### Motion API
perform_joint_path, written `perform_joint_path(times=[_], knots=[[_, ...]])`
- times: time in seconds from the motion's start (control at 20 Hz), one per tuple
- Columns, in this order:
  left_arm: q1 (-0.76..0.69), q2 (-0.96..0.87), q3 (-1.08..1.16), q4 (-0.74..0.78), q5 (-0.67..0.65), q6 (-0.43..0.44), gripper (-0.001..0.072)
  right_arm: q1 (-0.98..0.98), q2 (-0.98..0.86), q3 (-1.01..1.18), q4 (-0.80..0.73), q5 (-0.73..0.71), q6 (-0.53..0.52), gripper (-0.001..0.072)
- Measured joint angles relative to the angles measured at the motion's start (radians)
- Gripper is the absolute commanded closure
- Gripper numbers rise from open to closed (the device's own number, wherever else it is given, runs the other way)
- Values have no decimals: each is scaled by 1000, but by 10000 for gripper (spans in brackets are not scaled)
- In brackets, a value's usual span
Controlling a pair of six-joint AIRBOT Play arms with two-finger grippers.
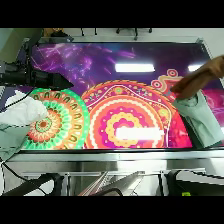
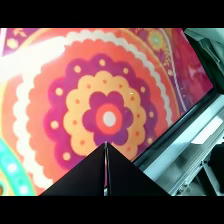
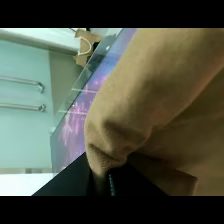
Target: Fold the shirts.
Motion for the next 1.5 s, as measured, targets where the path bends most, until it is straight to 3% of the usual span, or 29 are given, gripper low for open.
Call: perform_joint_path(times=[0.35,0.7,0.9,1.1,1.5], knots=[[0,0,0,0,0,4,691,-73,-7,1,-51,25,32,688],[0,0,0,0,32,5,692,-15,-37,1,143,-224,-71,688],[0,0,0,0,46,6,692,15,-70,1,189,-281,-101,689],[0,-4,0,0,50,7,692,22,-76,1,109,-245,-72,689],[0,-57,0,0,6,7,691,-33,32,0,-233,-40,141,689]])
